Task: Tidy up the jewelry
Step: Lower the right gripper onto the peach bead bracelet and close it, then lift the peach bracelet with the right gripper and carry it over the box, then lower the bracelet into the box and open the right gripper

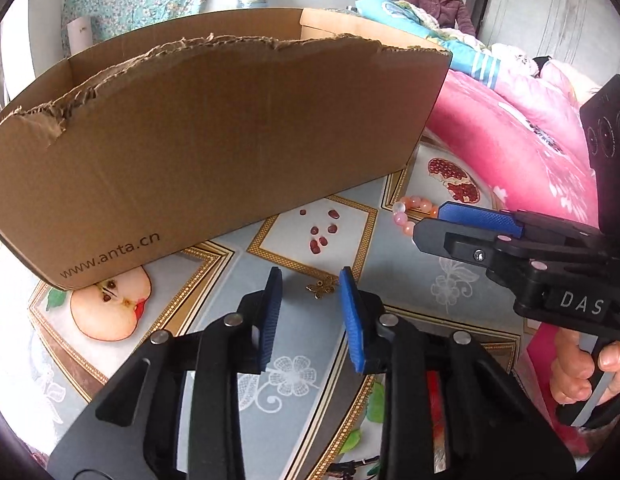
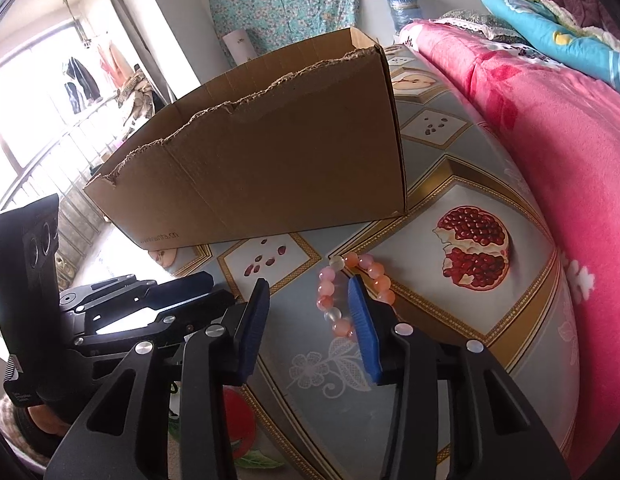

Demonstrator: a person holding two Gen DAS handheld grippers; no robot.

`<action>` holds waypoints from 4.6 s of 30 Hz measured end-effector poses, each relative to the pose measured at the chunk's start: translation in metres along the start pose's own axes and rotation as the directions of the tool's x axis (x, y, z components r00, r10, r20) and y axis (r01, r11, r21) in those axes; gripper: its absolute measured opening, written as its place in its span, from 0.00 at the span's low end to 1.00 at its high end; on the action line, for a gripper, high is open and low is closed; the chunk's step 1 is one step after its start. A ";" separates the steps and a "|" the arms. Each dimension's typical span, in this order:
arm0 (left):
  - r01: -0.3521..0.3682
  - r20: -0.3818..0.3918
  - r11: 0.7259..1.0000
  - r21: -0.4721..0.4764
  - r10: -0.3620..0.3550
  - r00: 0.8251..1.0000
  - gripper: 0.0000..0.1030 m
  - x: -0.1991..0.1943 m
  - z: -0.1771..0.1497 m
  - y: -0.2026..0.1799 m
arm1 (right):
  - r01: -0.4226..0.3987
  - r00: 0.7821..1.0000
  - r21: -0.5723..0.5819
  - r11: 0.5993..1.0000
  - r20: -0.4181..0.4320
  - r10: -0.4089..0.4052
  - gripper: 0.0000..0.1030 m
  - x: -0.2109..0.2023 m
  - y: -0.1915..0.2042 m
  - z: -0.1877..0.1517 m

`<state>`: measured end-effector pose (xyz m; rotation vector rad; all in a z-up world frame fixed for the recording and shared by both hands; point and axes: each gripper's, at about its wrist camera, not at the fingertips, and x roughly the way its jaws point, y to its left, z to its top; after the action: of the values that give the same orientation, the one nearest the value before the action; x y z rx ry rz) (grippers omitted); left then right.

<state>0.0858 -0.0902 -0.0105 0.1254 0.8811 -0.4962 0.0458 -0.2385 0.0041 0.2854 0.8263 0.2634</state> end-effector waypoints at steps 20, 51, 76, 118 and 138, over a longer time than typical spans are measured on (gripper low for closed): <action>-0.117 -0.026 0.992 0.056 0.119 0.993 0.12 0.005 0.009 -0.022 | -0.047 0.996 0.006 0.999 0.074 0.046 0.34 -0.018 -0.004 -0.007; -0.005 0.151 0.997 -0.074 0.016 0.988 0.11 -0.065 -0.009 0.040 | 0.255 0.957 -0.124 0.959 -0.109 -0.268 0.17 0.027 0.023 0.009; 0.087 0.331 0.993 -0.084 -0.054 0.942 0.11 -0.140 0.076 0.066 | -0.109 0.980 0.203 0.973 0.184 0.071 0.09 -0.072 -0.043 0.039; 0.082 0.146 0.967 -0.242 -0.047 0.988 0.35 -0.062 0.128 0.105 | -0.037 0.987 -0.189 0.981 -0.162 0.006 0.10 0.037 0.034 0.187; -0.131 0.254 0.938 -0.321 0.218 0.942 0.89 -0.136 0.084 0.131 | 0.045 0.999 0.011 0.999 0.008 -0.045 0.34 -0.040 0.015 0.149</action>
<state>0.1345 0.0490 0.1343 -0.1433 0.6429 -0.1995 0.1303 -0.2596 0.1323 0.2776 0.8253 0.2152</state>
